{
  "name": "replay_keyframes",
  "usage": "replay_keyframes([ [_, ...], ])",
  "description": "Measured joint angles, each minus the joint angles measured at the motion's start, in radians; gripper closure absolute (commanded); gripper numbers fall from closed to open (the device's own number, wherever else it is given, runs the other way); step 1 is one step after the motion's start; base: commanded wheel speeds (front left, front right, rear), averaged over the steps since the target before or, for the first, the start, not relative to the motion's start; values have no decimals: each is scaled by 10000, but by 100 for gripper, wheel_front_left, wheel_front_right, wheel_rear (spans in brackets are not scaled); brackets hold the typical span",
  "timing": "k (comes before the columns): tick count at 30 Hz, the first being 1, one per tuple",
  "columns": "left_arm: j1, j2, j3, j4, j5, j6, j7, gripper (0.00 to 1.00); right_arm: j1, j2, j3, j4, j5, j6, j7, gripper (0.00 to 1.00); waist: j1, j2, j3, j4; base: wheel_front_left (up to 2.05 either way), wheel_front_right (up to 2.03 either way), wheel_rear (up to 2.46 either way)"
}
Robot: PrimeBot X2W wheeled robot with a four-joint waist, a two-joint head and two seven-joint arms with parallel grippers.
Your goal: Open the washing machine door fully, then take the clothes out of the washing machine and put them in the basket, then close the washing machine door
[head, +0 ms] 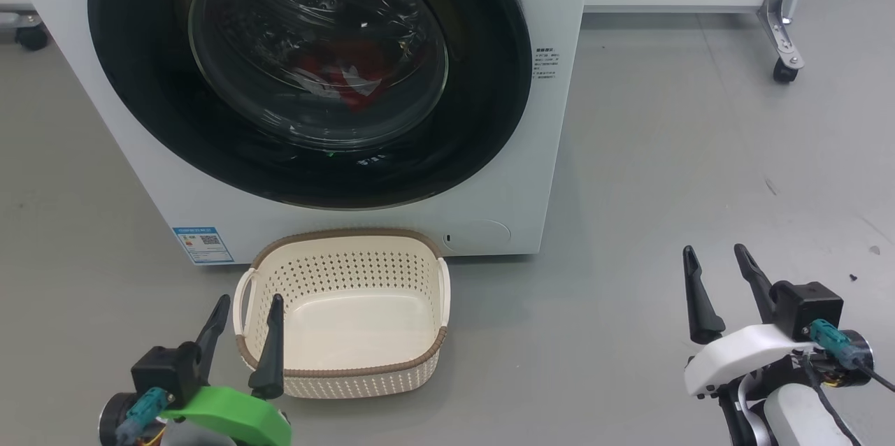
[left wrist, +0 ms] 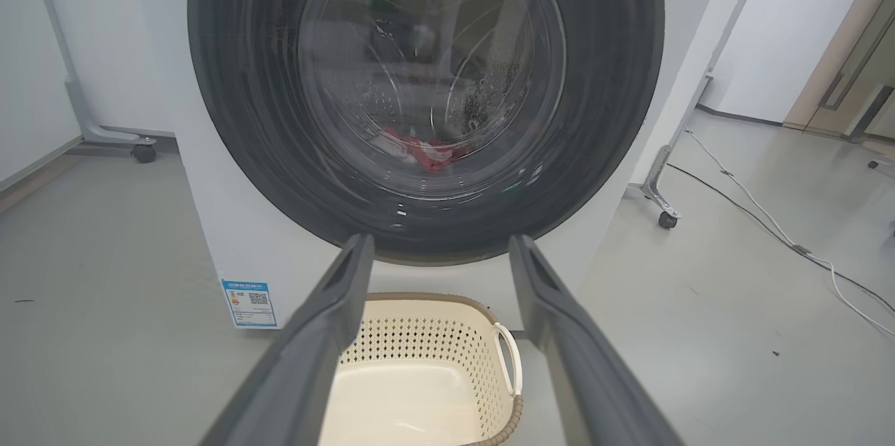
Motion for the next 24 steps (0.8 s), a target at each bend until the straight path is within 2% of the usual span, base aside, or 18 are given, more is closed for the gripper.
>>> replay_keyframes([
  [7, 0, -29, -82, 176, 811, 251, -201, 0, 1, 82, 4, 13, -819, -209, -180, 0, 0, 0, -3, 18, 0, 0, 0],
  [24, 0, -293, 58, 453, 941, 428, -201, 0, 53, 407, -376, 100, -817, -244, -182, 0, 0, 0, 4, 46, 0, 0, 0],
])
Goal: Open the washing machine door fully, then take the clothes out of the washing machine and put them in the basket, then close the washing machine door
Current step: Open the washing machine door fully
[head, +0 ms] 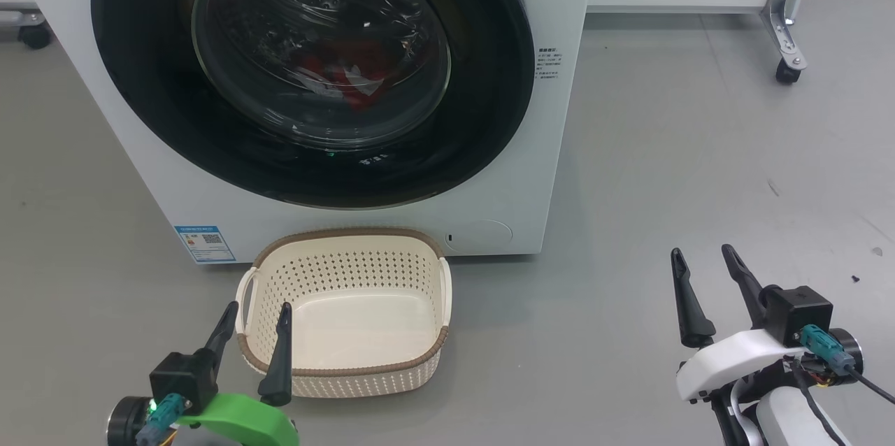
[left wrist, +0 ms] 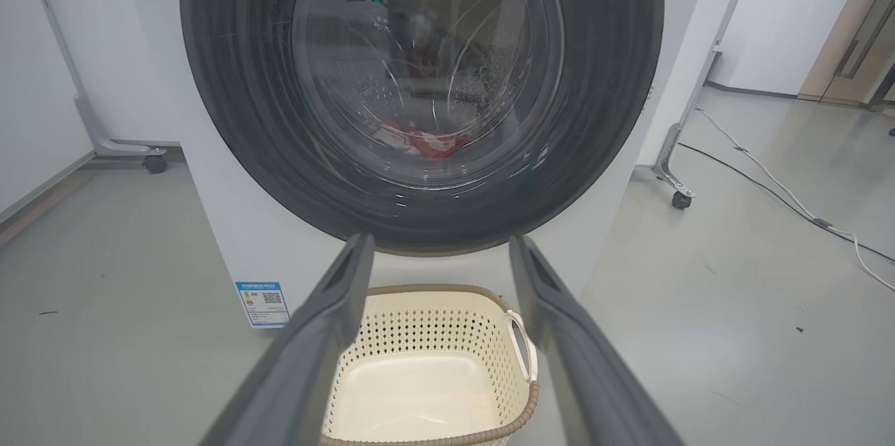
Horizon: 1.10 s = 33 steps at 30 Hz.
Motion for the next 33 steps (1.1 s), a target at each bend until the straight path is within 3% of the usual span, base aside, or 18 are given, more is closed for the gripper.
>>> replay_keyframes([
  [15, 0, -36, 92, 88, 146, 0, 0, 0, 35, 115, -148, 21, -163, 19, -2, 2, 0, 0, 53, -5, 0, 0, 0],
  [16, 0, -36, 100, 98, 182, 0, 0, 0, 46, 128, -165, 27, -165, 46, -25, 100, 0, 0, 55, -5, 0, 0, 0],
  [33, -20, -79, 173, 128, 479, -2, 0, 0, 69, 288, -451, 236, -75, 414, -33, 100, 0, 0, 114, 32, 0, 0, 0],
])
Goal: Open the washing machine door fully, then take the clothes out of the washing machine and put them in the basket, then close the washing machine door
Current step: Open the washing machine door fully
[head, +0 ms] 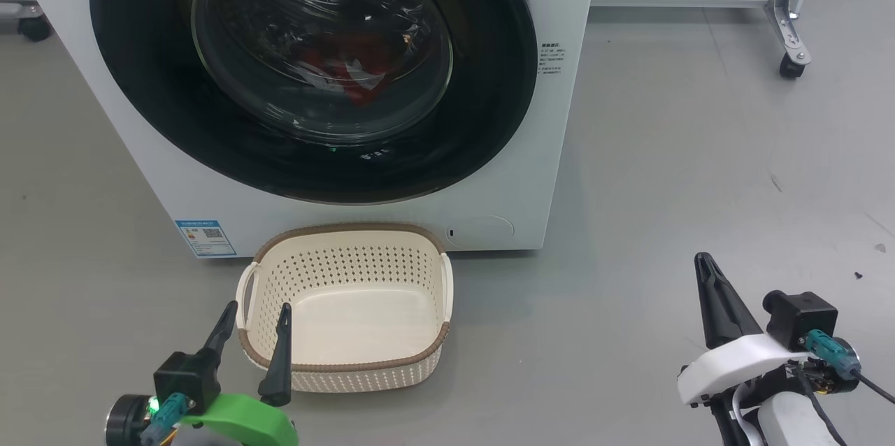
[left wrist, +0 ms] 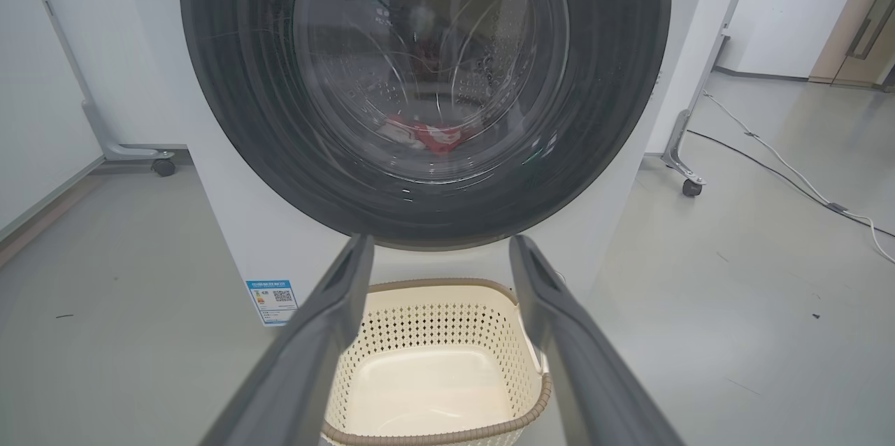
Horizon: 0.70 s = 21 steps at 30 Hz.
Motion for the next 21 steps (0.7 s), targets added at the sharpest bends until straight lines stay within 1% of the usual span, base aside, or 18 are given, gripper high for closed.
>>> replay_keyframes([
  [4, -24, -61, 2, -17, 0, -17, 0, 0, -32, 153, -282, 40, 399, 148, -10, 100, 0, 0, 110, 53, 0, 0, 0],
  [11, -356, -81, 54, -213, 71, -73, -2, 0, -493, 466, -959, 100, 1762, 531, -12, 100, 0, 0, 476, 178, 0, 0, 0],
  [12, -356, -81, 54, -213, 71, -73, -2, 0, -493, 466, -959, 100, 1762, 531, -12, 100, 0, 0, 476, 178, 0, 0, 0],
  [13, -391, -84, 96, -286, 73, -73, -2, 0, -686, 500, -1074, 109, 2115, 652, -12, 100, 0, 0, 607, 210, 0, 0, 0],
  [15, -401, -84, 105, -305, 77, -86, -2, 0, -810, 531, -1154, 123, 2299, 692, -12, 100, 1, 0, 678, 226, 0, 0, 0],
  [21, -713, -86, 77, -410, 236, -117, -2, 0, -1605, 591, -1590, 153, 3699, 924, 13, 100, 0, 0, 1157, 333, 0, 0, 0],
])
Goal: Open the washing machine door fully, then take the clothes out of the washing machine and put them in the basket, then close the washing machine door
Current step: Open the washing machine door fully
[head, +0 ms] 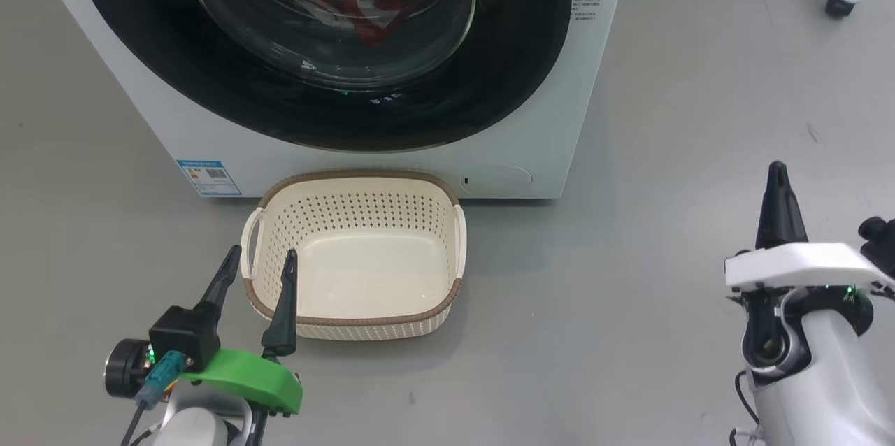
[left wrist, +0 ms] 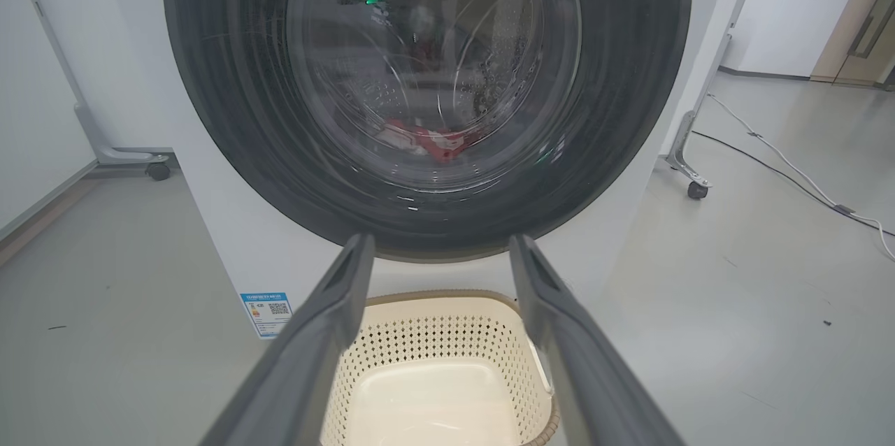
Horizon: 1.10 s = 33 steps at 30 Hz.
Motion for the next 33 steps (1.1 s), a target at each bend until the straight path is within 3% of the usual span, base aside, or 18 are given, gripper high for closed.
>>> replay_keyframes([
  [8, -519, -46, 19, -278, 100, -88, 0, 0, -1367, 50, -449, -8, 2119, 98, 558, 100, 0, 0, 730, 177, 0, 0, 0],
  [17, -1085, -207, 198, -633, 259, -221, 0, 0, -3228, 46, -961, 151, 4635, 117, 1919, 100, 0, 0, 1673, 387, 0, 0, 0],
  [33, -1963, -481, 188, -1005, 433, -527, -31, 0, -6130, -174, -1246, 828, 6138, 115, 3728, 100, 0, 0, 2982, 788, 0, 0, 0],
])
